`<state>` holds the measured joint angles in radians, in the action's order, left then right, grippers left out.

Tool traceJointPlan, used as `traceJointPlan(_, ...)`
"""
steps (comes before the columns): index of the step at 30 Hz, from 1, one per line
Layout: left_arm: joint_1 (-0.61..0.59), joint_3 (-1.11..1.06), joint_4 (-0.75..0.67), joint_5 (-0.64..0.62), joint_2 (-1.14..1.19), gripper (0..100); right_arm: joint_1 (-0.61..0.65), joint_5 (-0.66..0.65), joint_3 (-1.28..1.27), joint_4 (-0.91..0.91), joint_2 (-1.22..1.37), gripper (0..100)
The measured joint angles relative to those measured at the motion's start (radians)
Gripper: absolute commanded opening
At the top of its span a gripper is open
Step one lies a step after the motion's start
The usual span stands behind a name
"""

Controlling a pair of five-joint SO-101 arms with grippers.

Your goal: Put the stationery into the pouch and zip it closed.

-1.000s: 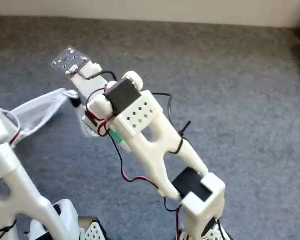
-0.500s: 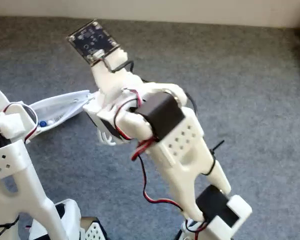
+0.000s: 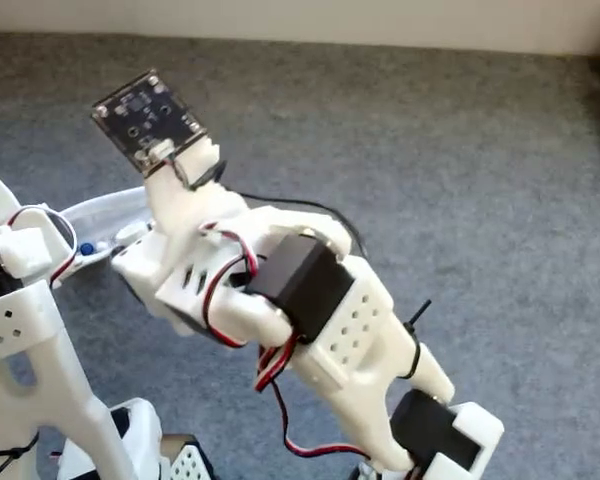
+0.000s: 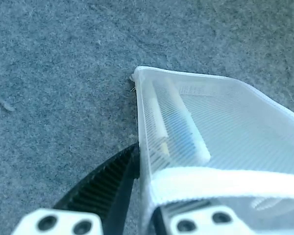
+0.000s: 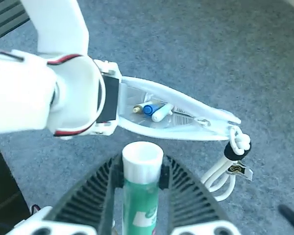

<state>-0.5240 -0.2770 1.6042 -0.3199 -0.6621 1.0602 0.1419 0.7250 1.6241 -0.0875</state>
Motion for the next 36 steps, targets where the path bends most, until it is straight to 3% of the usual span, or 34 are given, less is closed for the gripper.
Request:
traceJointPlan(14,0.0,-0.012,0.0,0.0,0.0,1,0.132,-0.17,-0.003,0.123,-0.028,0.4)
traceJointPlan(20,0.0,-0.037,-0.003,0.0,-0.014,1,0.192,-0.288,-0.245,0.101,-0.203,0.4)
traceJointPlan(36,0.0,-0.037,-0.003,0.0,-0.014,1,0.066,-0.307,-0.855,-0.732,-0.545,0.4)
